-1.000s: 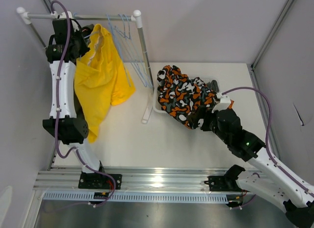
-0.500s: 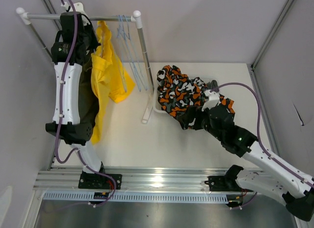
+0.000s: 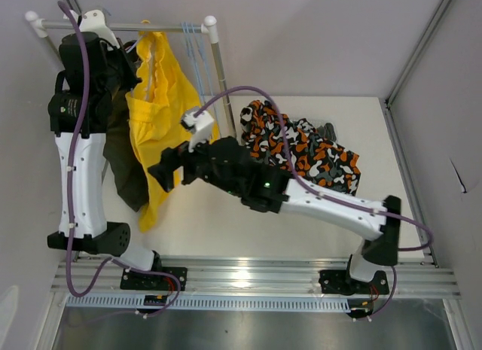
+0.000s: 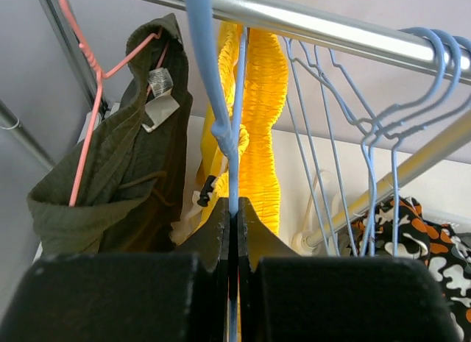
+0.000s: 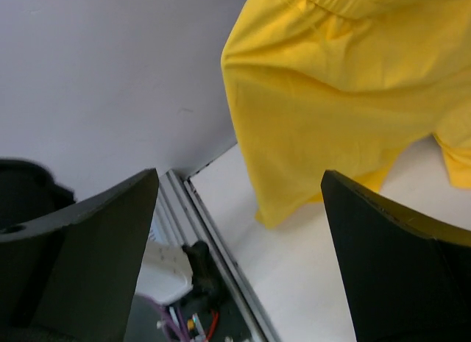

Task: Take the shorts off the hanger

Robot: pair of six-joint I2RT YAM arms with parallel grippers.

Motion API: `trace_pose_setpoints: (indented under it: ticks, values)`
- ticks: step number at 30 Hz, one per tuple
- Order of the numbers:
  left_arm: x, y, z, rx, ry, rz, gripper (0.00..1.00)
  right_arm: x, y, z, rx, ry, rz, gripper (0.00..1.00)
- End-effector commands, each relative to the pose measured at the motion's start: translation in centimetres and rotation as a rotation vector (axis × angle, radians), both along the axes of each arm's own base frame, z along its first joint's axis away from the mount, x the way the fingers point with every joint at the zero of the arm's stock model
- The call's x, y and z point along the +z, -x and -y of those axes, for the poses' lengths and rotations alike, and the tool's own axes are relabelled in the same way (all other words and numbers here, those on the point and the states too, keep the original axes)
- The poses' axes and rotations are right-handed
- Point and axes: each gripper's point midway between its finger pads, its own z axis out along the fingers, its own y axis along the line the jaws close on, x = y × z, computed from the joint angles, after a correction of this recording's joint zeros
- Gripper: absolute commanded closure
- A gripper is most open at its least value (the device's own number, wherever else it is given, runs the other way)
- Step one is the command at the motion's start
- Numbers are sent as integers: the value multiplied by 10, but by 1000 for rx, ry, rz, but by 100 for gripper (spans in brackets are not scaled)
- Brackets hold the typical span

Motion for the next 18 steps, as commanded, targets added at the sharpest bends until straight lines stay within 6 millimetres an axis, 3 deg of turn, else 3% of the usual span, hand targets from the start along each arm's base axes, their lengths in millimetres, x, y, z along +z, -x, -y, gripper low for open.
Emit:
trace_pose_setpoints:
  ticks: [1, 2, 3, 4, 7, 8, 10, 12, 14, 15, 17, 18]
  values:
    - [38, 18, 6, -26, 36, 136, 100, -22, -11, -44, -2, 40, 3, 1]
    - [36, 19, 8, -39, 41, 131, 100, -13, -11, -53, -2, 15, 0, 1]
    - [37, 21, 9, -43, 43, 134, 100, -19, -14, -60, -8, 21, -6, 1]
    - [42, 27, 9, -46, 48, 148, 100, -40, -17, -75, -9, 53, -22, 0]
    - [41, 31, 13, -66, 59, 143, 100, -47, -26, -90, -40, 34, -33, 1]
    - [42, 33, 14, -73, 63, 142, 100, -62, -30, -98, -52, 51, -39, 0]
    - [39, 35, 17, -90, 70, 139, 100, -65, -41, -101, -104, 36, -33, 1]
    - [39, 40, 17, -96, 72, 143, 100, -81, -52, -103, -167, 56, -33, 2]
    - [41, 44, 13, -92, 79, 149, 100, -93, -57, -104, -193, 72, -30, 16]
    - [41, 44, 11, -85, 88, 149, 100, -98, -57, -104, -193, 80, -32, 51]
    - [40, 46, 13, -111, 98, 148, 100, -118, -50, -104, -190, 110, -46, 95]
    - [40, 45, 12, -108, 97, 148, 100, -119, -43, -102, -184, 113, -56, 100]
